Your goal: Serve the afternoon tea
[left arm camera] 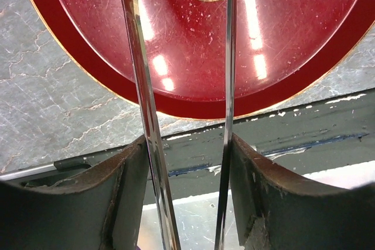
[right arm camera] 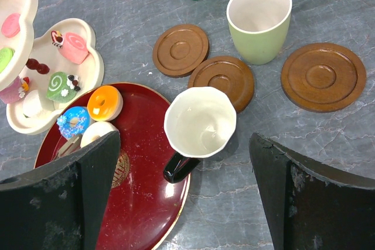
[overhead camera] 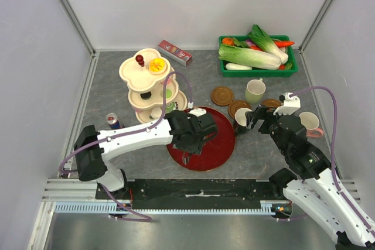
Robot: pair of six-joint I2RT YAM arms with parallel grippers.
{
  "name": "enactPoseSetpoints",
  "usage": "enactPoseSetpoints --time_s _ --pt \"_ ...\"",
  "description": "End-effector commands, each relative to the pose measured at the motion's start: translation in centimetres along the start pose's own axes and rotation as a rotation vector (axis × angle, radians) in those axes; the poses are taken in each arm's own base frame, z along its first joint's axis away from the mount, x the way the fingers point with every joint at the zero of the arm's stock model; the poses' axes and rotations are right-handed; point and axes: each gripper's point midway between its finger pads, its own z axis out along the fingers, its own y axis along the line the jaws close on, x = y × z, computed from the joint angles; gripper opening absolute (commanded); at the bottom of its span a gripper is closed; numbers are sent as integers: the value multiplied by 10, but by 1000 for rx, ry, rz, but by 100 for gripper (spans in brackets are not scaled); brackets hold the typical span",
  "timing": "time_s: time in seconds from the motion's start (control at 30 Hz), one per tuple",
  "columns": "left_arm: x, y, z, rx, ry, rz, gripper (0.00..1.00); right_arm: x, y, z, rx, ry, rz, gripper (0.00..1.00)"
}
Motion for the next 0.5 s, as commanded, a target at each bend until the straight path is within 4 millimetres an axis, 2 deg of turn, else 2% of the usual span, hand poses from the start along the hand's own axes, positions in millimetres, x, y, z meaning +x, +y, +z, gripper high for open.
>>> enactPoseSetpoints --time_s 0.0,0.27,0.47 --pt "-24 -7 -1 13 -71 12 59 -6 2 0 -6 -26 19 98" --pt "-28 -9 -7 31 -81 22 55 -7 3 -1 -8 -30 20 98" --pt "-35 -5 -26 56 -121 23 50 -7 2 -1 -7 -30 21 98"
